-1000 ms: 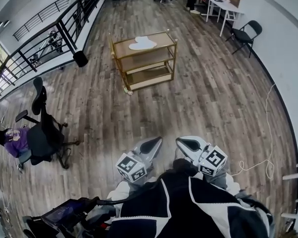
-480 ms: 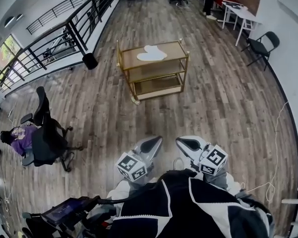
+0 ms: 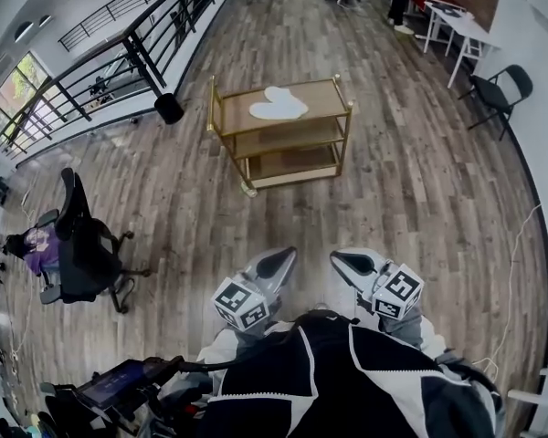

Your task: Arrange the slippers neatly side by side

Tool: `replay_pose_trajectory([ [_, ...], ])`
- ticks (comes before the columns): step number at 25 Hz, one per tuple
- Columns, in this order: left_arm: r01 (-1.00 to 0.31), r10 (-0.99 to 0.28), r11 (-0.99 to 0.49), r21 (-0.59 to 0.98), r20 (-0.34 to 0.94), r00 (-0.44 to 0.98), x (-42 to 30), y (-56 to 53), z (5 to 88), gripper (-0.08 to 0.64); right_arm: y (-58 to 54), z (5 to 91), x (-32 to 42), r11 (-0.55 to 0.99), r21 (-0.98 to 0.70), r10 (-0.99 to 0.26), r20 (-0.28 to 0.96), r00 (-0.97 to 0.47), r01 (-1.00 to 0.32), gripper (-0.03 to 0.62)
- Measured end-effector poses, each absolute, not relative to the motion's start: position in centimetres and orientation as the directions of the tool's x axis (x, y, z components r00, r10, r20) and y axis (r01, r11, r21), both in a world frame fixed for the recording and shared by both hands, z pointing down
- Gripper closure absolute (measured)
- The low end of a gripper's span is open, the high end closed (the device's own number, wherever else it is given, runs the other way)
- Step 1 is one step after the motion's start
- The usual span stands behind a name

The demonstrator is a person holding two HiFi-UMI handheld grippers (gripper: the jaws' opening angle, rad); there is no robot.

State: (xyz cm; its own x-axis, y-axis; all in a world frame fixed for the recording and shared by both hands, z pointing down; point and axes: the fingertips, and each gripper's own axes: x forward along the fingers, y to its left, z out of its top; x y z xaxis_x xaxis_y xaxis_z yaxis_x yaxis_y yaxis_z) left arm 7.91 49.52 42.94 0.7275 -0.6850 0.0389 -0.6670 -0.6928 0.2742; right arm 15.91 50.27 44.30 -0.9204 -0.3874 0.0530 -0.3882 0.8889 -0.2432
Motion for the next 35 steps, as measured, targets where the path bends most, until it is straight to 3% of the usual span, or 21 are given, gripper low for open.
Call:
replay_pose_trajectory([
  [17, -0.597, -0.612, -0.742, 0.306, 0.055, 0.789, 8.2, 39.0, 44.4, 0.546, 40.8, 45.7, 15.3, 0.863, -0.266, -0.425, 0.082, -0.902, -0.431, 0.588],
  [35, -0.503, -0.522, -0.820, 0.273, 0.005, 0.853, -3.0, 21.1, 43.7, 0.545, 22.7, 44.1, 2.8, 0.843, -0.210, -0.485, 0.101, -0.869, -0.495, 0.588],
])
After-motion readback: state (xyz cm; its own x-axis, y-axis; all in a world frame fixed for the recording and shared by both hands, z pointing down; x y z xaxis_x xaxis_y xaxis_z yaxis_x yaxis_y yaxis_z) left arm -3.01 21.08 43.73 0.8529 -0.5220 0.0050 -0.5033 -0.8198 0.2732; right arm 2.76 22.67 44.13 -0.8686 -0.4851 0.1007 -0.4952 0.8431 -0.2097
